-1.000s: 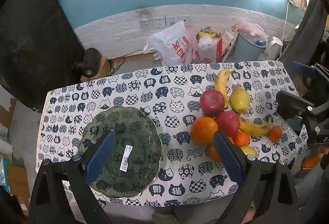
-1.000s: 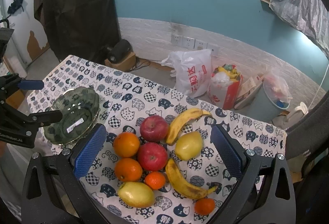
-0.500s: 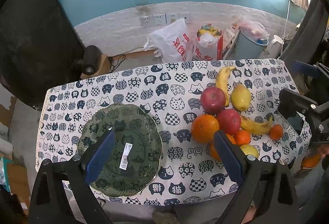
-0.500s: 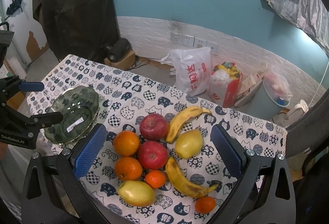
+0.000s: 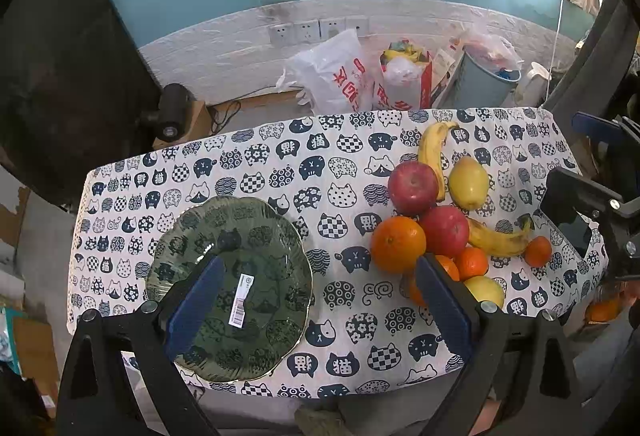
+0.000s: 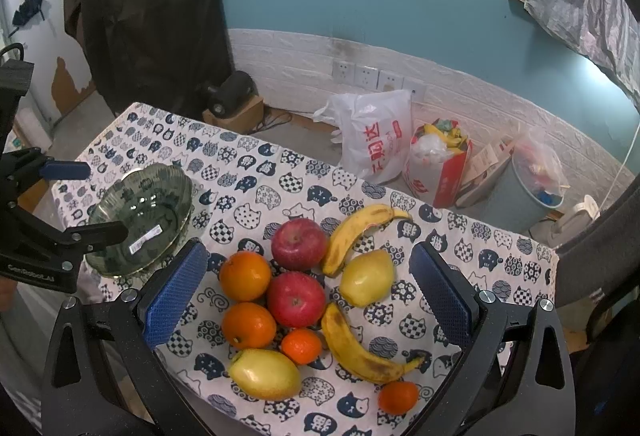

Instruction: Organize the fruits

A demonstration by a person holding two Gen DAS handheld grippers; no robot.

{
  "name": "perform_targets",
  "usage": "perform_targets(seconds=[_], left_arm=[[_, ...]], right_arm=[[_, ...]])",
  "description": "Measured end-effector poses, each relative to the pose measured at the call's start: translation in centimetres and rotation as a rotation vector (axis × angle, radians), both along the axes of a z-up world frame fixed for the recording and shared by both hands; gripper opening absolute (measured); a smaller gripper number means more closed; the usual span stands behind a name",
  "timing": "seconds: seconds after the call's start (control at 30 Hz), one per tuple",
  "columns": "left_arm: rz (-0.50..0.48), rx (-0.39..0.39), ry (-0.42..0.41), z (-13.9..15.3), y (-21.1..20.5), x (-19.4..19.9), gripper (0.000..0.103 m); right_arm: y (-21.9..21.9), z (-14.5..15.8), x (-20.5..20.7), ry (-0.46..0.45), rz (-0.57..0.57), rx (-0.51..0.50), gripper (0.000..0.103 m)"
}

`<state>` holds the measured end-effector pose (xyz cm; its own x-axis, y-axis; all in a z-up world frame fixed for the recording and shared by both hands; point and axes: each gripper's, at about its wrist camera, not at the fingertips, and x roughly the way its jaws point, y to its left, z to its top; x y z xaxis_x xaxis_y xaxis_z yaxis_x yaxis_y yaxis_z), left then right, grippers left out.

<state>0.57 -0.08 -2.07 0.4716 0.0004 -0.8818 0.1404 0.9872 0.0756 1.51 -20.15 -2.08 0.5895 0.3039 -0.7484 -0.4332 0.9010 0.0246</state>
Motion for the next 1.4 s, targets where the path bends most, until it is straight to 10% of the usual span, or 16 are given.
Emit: perform_targets(seconds=[1.4], left_arm=[[-0.002,0.011,-0.003,-0.53,-0.03,0.14,0.097]], right_arm=[[0.04,-0.61,0.25,0.017,-0.012,-0.022,0.1]])
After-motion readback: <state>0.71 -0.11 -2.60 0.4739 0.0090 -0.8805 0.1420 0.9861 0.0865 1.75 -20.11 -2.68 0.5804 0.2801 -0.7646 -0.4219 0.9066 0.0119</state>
